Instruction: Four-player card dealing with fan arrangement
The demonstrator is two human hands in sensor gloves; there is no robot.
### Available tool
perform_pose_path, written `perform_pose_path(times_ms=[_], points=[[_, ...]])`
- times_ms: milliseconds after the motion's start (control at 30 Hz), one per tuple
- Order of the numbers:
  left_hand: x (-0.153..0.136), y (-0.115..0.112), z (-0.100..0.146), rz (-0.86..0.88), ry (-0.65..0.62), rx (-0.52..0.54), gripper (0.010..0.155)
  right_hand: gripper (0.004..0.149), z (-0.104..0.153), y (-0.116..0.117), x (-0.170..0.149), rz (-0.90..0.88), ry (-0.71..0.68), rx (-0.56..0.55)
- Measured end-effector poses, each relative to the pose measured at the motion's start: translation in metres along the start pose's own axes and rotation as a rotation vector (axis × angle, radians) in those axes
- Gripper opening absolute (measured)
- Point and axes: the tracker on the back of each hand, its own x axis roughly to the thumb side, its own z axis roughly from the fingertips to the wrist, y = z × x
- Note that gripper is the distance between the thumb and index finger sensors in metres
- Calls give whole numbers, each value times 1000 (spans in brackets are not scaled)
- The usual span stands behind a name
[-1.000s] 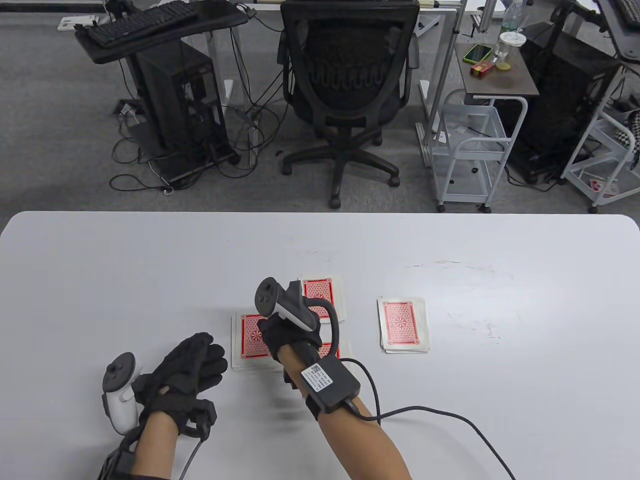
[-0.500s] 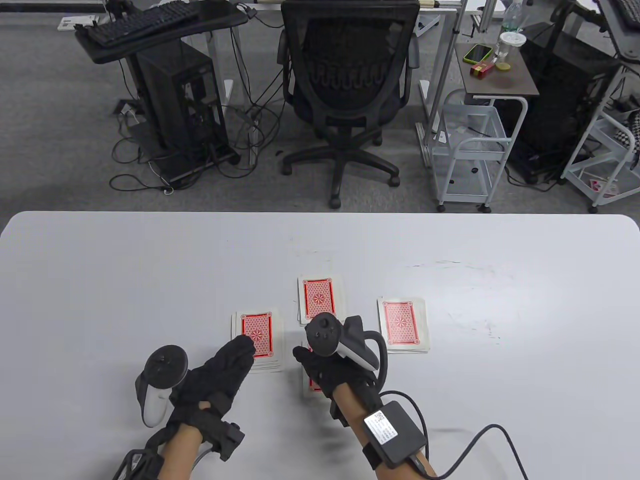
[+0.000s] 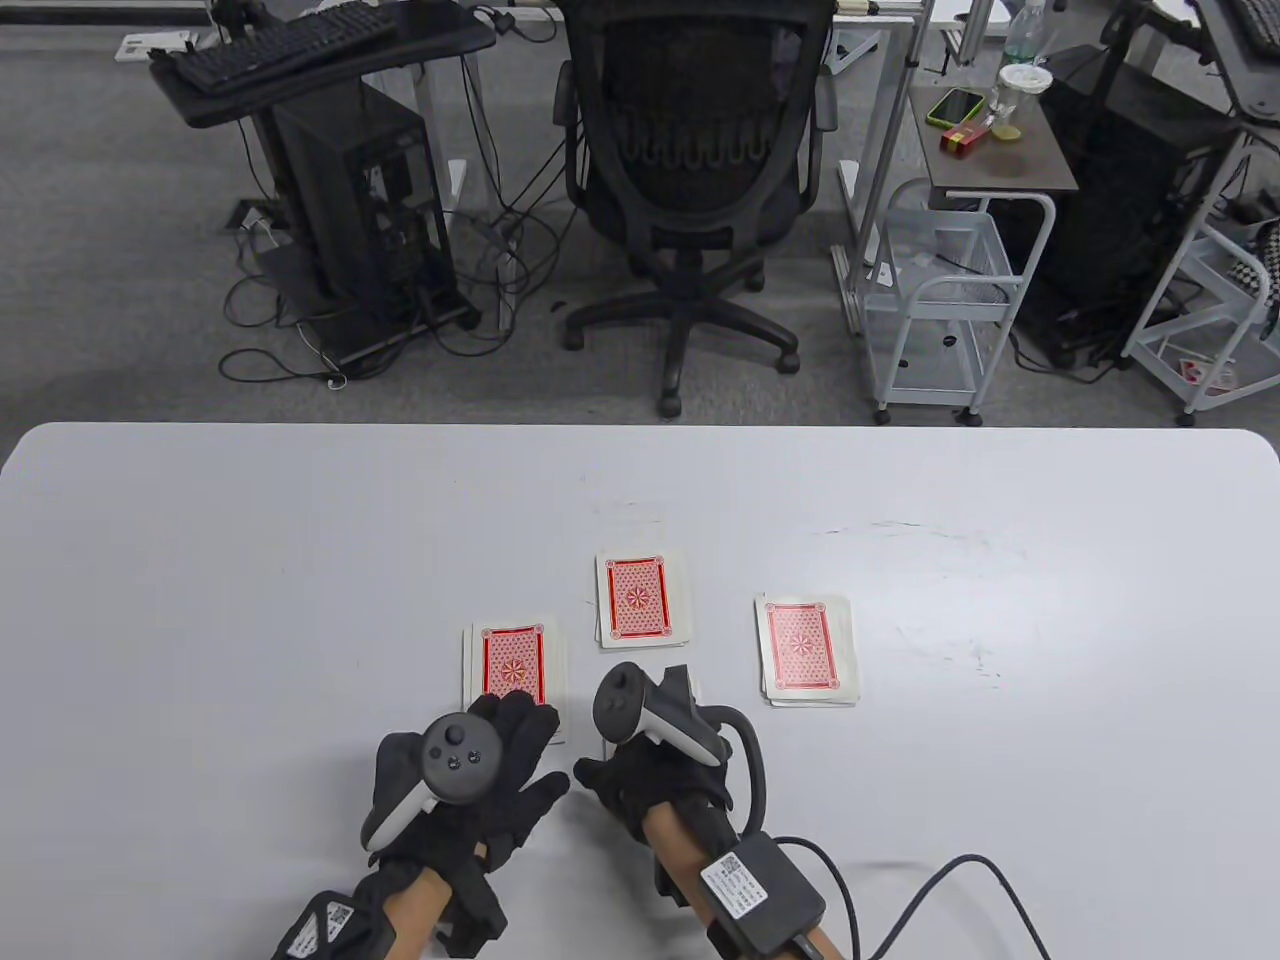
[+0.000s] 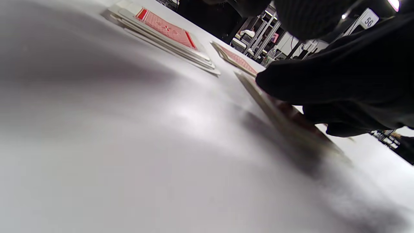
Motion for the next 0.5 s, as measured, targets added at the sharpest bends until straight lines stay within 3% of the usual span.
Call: perform_pose_path(times_ms=[100,300,500], points=[[0,-1,-1,-17,11,3,72,99,-2,2,3,37,18,-18],[-3,3,0,10,16,24,71,93,-5,1,7,-15,26,54],[-6,5,-1,38,18,25,70,93,-8,6,14,46,59,28]])
